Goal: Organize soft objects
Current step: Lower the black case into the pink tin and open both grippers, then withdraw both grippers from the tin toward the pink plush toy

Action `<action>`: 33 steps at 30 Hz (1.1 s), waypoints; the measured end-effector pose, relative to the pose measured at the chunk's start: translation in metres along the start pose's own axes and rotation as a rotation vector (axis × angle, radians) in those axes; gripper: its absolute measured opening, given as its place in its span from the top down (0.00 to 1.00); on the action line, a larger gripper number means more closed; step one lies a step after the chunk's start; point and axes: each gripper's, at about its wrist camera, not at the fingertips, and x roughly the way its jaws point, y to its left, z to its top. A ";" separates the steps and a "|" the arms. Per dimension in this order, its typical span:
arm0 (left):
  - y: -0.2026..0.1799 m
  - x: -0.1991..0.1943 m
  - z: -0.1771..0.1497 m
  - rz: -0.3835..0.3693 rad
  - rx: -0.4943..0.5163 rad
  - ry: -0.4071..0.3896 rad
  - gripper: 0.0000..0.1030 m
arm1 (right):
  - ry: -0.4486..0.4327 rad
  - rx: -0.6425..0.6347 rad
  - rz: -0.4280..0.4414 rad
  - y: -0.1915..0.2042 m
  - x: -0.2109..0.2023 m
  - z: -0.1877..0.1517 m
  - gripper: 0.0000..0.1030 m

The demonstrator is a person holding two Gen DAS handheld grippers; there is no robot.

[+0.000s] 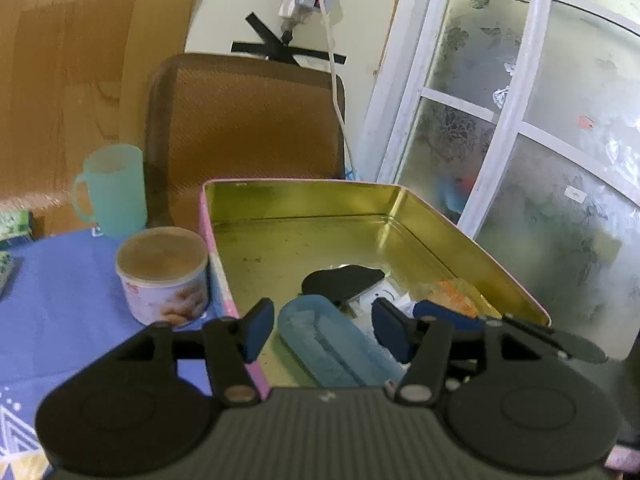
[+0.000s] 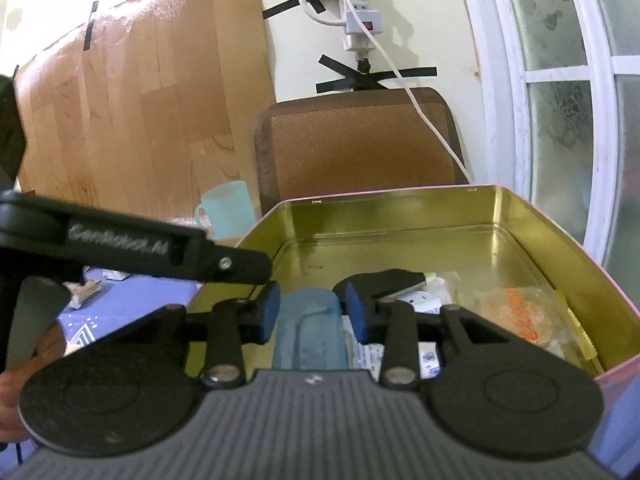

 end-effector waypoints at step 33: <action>0.110 -0.079 -0.056 0.364 -0.094 -0.040 0.36 | 0.042 -0.158 0.087 0.087 0.009 0.005 0.61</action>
